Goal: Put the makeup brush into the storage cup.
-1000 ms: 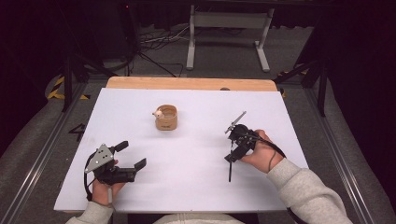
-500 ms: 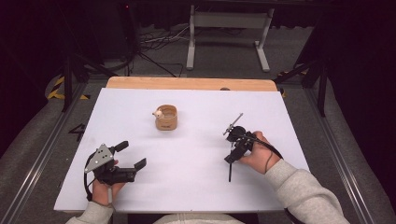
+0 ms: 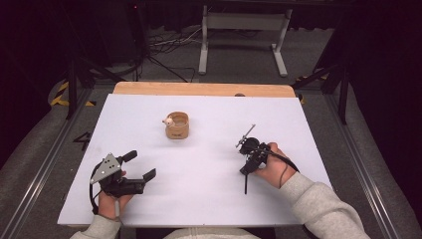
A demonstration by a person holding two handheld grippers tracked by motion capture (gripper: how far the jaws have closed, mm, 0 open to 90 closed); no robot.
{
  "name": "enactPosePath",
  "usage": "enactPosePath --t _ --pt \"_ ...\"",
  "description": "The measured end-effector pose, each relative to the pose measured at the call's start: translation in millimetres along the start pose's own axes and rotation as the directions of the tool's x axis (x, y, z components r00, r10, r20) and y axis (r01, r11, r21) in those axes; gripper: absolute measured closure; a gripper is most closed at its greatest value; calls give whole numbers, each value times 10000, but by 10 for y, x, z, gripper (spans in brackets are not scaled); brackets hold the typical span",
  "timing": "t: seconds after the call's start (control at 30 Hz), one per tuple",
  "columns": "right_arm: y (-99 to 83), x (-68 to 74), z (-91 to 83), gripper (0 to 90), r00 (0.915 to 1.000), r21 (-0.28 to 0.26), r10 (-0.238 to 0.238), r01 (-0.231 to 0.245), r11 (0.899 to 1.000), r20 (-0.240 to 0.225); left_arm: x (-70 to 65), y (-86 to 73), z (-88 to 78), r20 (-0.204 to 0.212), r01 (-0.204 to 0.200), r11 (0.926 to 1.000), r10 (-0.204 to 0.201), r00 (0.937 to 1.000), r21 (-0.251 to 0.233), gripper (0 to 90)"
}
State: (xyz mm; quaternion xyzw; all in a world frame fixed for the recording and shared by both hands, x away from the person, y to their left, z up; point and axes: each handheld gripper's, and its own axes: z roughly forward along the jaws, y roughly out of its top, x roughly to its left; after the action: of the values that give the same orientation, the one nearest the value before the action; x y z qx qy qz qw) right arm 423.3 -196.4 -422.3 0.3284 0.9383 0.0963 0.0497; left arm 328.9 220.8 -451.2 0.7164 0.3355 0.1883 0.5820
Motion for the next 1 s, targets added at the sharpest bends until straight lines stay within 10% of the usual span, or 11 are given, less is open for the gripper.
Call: enactPosePath --t 0.53,1.0 --pt "40 64 -22 847 9999 242 -140 142 9996 -73 5 4 -5 94 128 9999 -128 9999 21 45" --pt "42 82 -44 857 9994 153 -339 339 9993 7 2 5 -4 83 105 9999 -106 9999 19 49"
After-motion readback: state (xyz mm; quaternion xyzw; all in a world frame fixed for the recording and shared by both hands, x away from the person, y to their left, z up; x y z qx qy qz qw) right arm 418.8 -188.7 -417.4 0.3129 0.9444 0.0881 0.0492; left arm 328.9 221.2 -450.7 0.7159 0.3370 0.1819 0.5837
